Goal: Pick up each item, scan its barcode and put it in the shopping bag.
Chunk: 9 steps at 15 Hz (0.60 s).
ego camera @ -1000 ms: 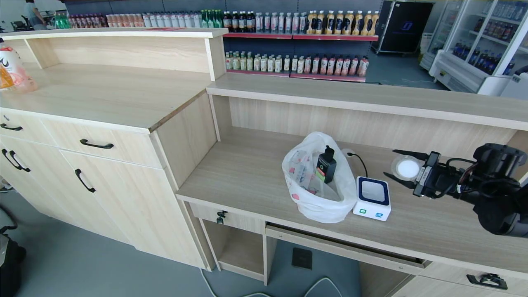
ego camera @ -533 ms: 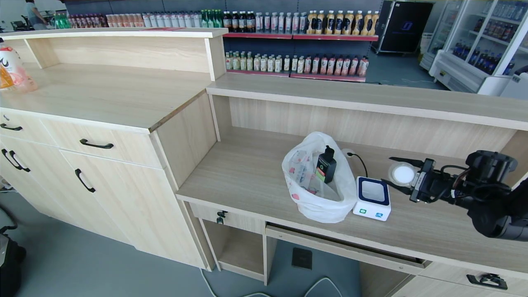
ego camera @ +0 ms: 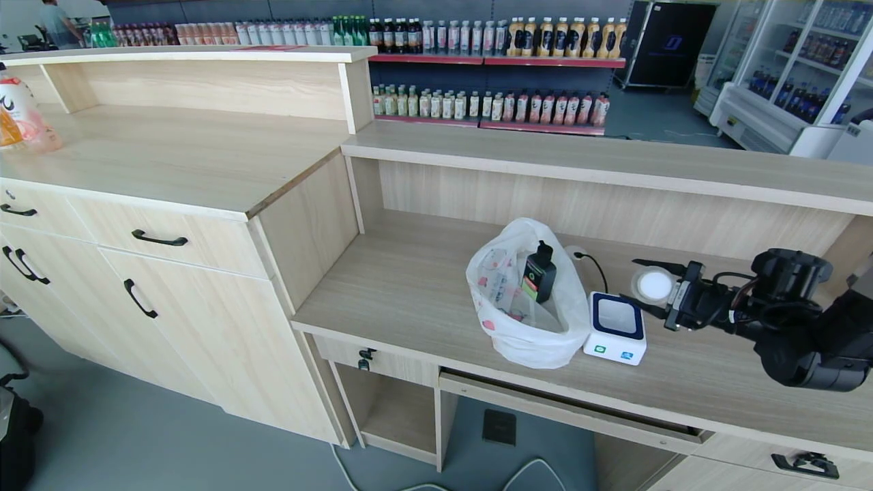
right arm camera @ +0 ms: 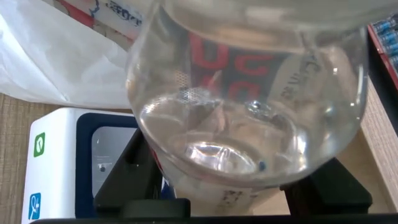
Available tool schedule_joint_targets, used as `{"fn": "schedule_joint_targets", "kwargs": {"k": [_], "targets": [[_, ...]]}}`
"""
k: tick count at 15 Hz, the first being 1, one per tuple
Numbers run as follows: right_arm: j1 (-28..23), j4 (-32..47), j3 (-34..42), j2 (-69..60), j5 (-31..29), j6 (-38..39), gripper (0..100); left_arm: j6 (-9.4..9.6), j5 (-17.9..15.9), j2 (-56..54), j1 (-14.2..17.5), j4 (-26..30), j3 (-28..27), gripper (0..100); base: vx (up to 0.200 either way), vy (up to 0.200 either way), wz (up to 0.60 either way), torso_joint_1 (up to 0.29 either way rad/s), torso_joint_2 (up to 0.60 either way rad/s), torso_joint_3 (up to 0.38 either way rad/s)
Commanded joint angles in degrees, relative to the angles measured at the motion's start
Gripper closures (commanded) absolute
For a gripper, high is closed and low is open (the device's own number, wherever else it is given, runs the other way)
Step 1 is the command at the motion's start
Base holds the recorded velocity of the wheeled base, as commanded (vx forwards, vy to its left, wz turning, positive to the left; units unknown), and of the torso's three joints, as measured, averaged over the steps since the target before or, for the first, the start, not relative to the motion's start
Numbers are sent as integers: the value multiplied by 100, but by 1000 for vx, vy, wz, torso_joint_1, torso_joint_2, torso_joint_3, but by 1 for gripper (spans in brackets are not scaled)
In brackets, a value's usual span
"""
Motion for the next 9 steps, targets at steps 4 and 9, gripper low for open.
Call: {"fn": "schedule_joint_targets", "kwargs": {"k": [4,9], "targets": [[138,-6,-237,218,36,111,100,2,0,-2,1,2,0,0,0,0,0,0,0,0],[279,-15,-431,306,36,260,100,2,0,-2,1,2,0,0,0,0,0,0,0,0]]}}
